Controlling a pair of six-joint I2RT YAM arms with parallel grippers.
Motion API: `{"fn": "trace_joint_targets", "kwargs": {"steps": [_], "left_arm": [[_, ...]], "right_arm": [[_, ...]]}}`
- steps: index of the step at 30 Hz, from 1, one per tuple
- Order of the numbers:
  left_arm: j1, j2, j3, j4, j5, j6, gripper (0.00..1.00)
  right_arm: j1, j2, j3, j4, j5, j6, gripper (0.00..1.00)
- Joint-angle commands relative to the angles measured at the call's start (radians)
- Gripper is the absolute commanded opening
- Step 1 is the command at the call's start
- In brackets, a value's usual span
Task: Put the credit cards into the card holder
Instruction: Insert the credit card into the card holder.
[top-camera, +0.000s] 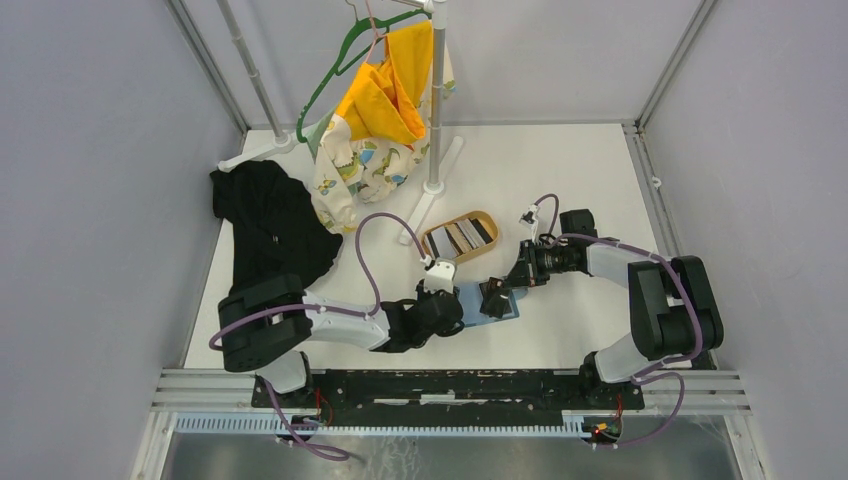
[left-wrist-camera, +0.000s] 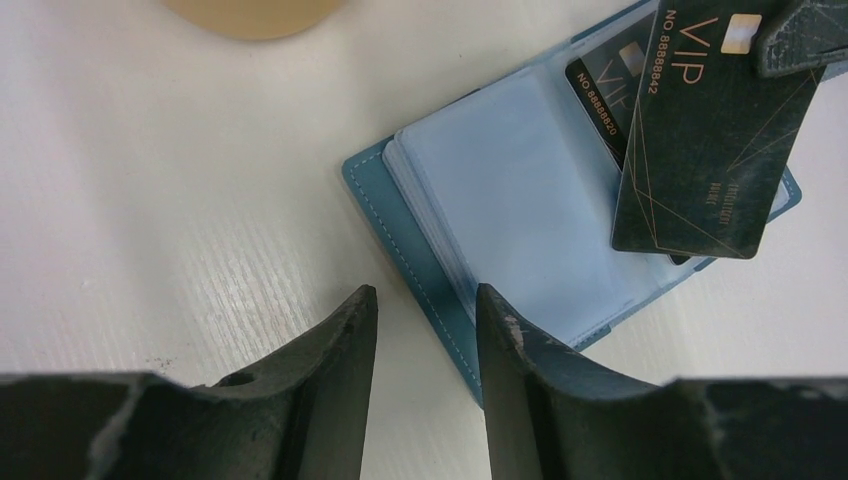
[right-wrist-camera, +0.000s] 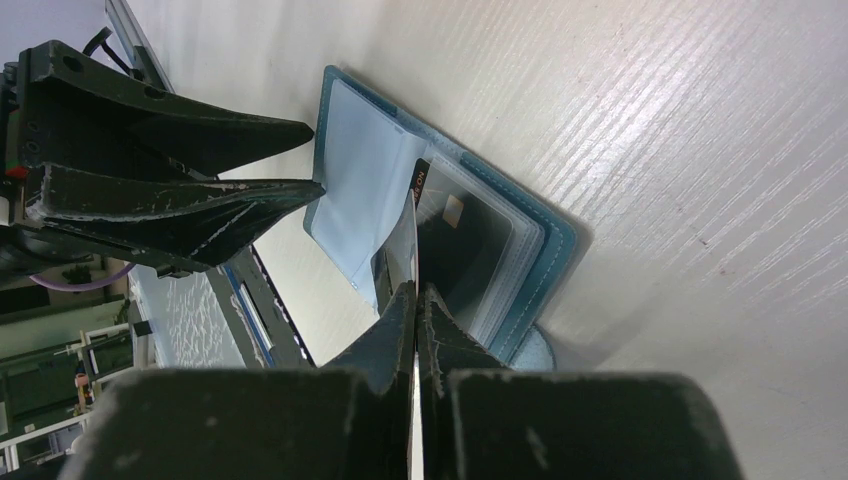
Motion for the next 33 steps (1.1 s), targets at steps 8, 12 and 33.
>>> {"fn": "trace_joint_targets", "kwargs": {"steps": [8,12,33], "left_arm": [[0.022,0.036,0.027,-0.007,0.006,-0.025,0.42],[0.022,0.045,0.03,0.002,0.02,-0.022,0.41],[0.026,0.049,0.027,0.011,0.039,-0.014,0.37]], "right_arm": [[0.0,0.011,0.003,0.062,0.014,0.027,0.0],[0.002,0.016,-0.007,0.083,0.023,0.043,0.0],[-0.002,-0.045,0.004,0.093,0.095,0.019,0.0]]}}
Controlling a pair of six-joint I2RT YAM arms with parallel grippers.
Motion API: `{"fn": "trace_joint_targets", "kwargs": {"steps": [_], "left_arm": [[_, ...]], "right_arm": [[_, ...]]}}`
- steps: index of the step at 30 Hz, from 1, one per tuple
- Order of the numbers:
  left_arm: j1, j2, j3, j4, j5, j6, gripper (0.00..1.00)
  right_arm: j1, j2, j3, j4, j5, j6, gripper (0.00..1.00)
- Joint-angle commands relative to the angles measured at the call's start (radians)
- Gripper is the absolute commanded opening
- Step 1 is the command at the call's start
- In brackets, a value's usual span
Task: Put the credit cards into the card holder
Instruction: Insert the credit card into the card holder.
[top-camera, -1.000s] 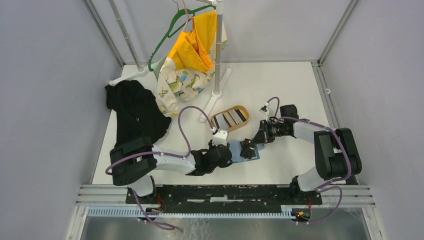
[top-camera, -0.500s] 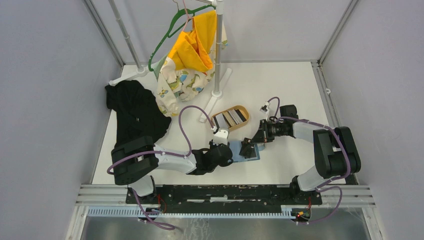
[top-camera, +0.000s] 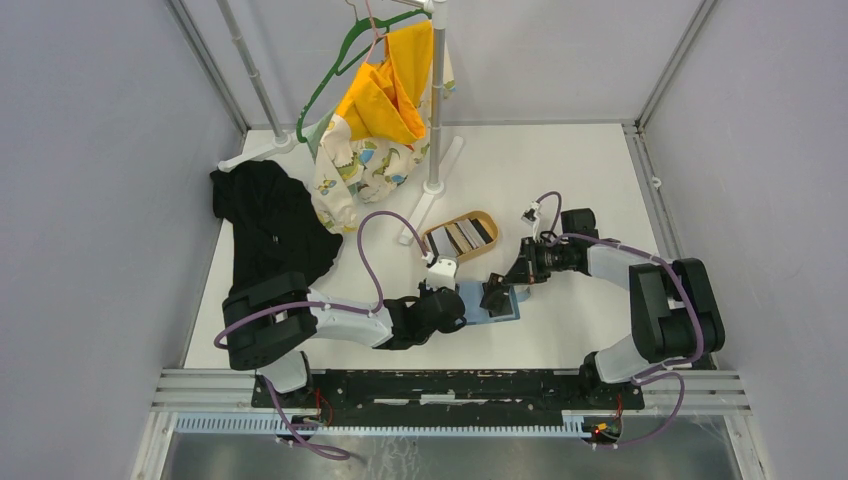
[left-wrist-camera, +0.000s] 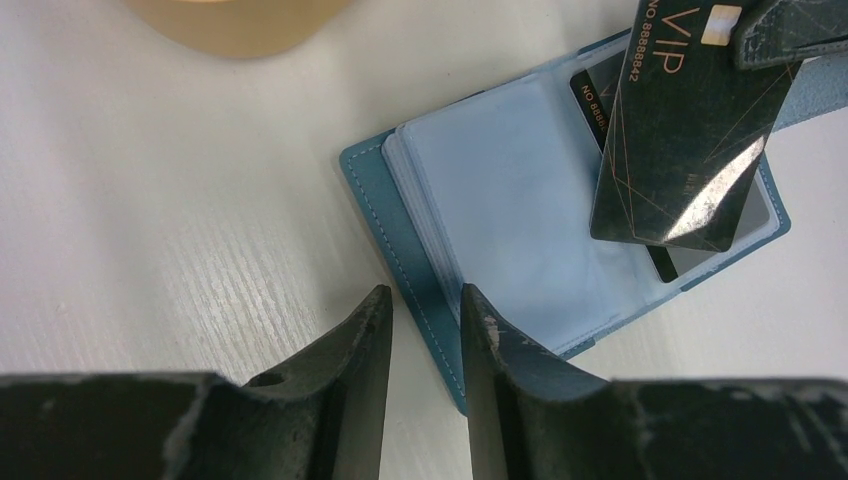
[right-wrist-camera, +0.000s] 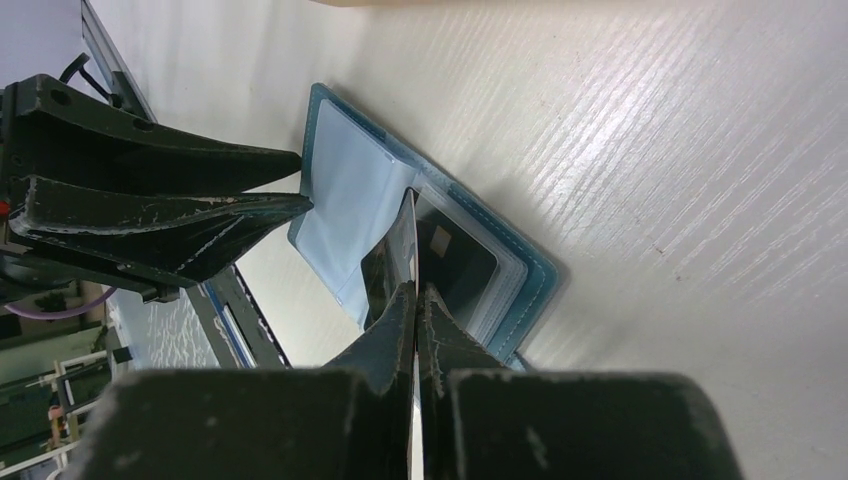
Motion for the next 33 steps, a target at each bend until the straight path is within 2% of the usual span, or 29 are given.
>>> {"fn": "trace_joint_targets", "kwargs": {"steps": [1,17,33], "left_arm": [[0.007,0.021,0.007,-0.008,0.02,-0.014,0.37],[0.01,0.032,0.016,0.004,0.043,-0.006,0.36],[0.01,0.028,0.013,0.009,0.049,-0.005,0.36]], "right_arm": [[-0.003,-0.042,0.011,0.042,0.053,-0.015,0.0],[-0.002,-0.039,-0.021,0.099,0.065,0.018,0.0],[0.041,-0.003,-0.003,0.051,0.022,-0.019,0.0]]}}
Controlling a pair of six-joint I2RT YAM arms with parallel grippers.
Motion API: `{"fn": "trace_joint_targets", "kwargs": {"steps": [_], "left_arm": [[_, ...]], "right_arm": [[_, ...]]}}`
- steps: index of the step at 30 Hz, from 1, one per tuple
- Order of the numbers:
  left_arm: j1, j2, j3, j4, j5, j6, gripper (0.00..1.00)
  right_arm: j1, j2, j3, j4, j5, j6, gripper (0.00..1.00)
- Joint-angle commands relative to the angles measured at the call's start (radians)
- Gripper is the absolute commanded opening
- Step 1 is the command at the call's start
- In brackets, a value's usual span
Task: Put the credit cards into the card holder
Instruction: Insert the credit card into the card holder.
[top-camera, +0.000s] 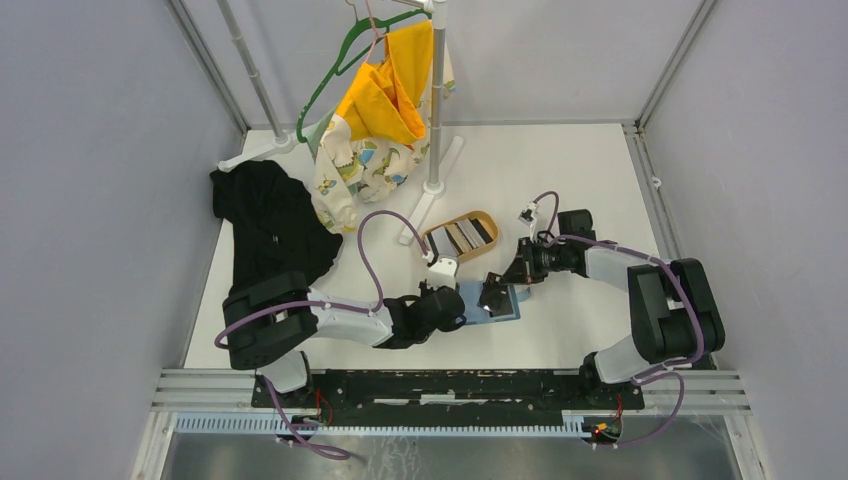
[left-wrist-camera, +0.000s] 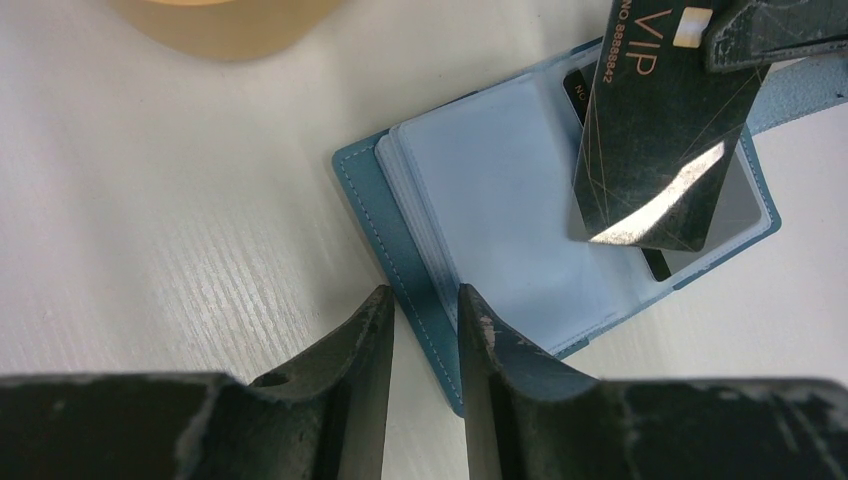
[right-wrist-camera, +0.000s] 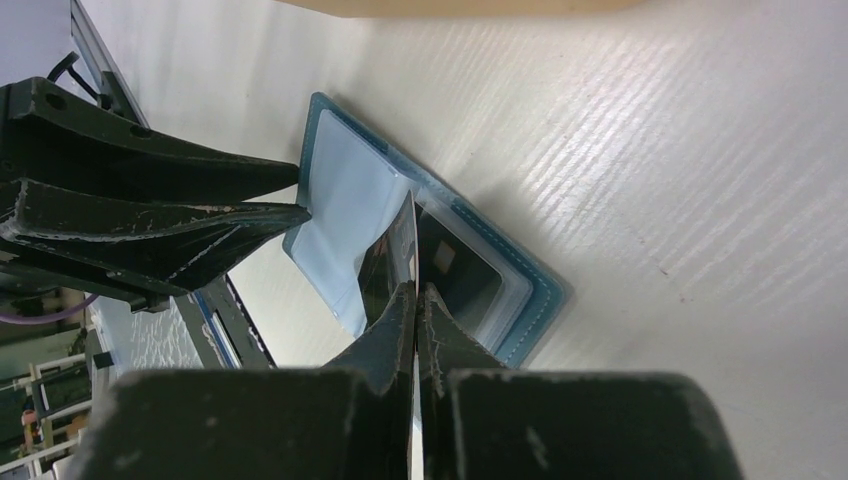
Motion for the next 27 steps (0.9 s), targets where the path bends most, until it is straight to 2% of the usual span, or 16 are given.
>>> {"fn": "trace_joint_targets", "kwargs": {"steps": [1,27], "left_arm": [[0.005,0.025,0.011,-0.002,0.027,-0.005,0.36],[0.009,0.022,0.03,0.026,0.044,0.065,0.37]], "right_arm": [[0.025,0.015,0.015,-0.015,0.001,-0.04,0.0],[0.07,0.149,0.156,-0.195,0.086,-0.122,0.02]]}}
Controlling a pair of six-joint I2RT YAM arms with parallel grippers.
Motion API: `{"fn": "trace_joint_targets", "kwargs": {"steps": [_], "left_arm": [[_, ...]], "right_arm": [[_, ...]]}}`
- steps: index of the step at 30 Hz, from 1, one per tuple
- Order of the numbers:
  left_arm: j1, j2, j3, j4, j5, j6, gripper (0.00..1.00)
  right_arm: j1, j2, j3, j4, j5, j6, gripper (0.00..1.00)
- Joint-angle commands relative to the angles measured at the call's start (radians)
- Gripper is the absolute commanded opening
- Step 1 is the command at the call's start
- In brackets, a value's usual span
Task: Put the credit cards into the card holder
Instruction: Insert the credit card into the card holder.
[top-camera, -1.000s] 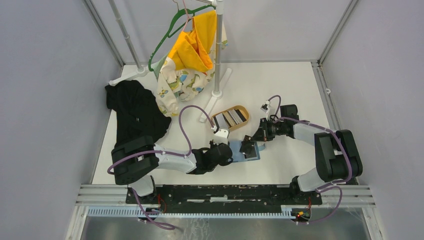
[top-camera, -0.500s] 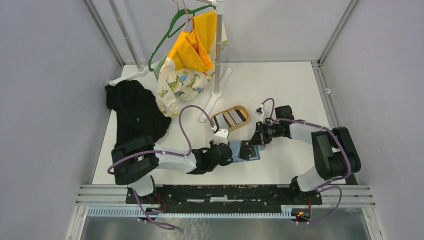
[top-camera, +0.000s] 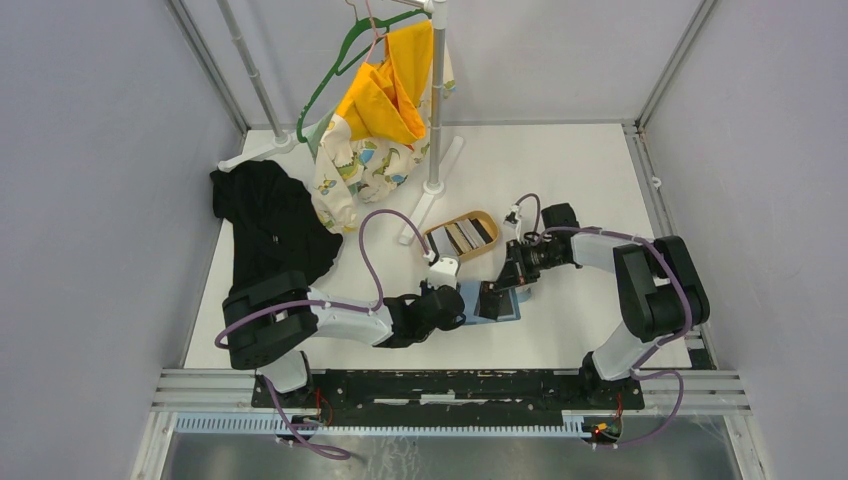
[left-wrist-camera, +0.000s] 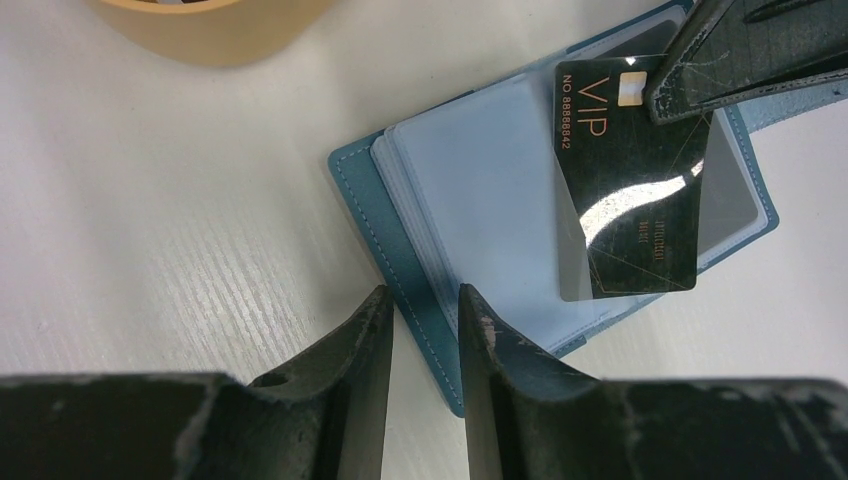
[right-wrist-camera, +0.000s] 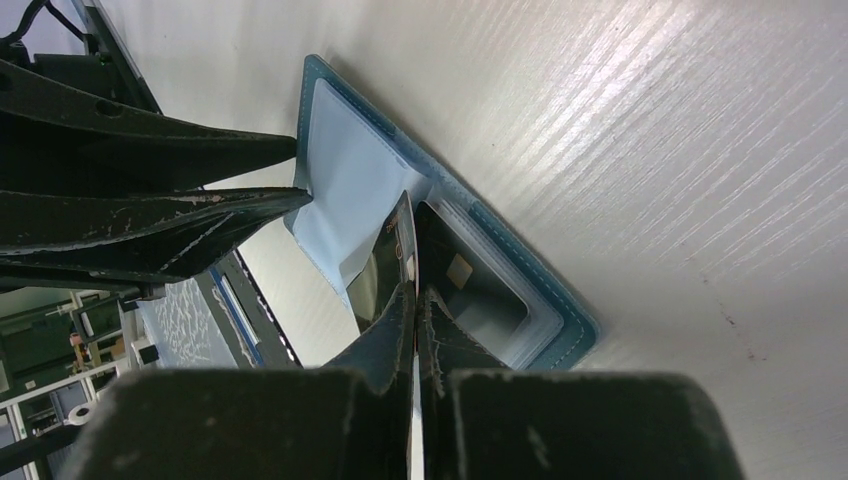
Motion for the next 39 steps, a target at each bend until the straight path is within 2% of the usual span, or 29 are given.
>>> {"fn": "trace_joint_targets", "kwargs": {"steps": [1,24,39], "left_arm": [[0.002,0.024,0.03,0.018,0.025,0.049,0.37],[0.017,0.042,0.039,0.086,0.064,0.128,0.37],[0.023,0.038,0.04,0.098,0.07,0.152,0.37]], "right_arm": [[0.006,0.019,0.045,-0.04,0.085,-0.056,0.02],[0.036,0.07,0.102,-0.094,0.209,-0.075,0.11],[0.037,0.016,0.053,-0.109,0.261,-0.094,0.08]]}}
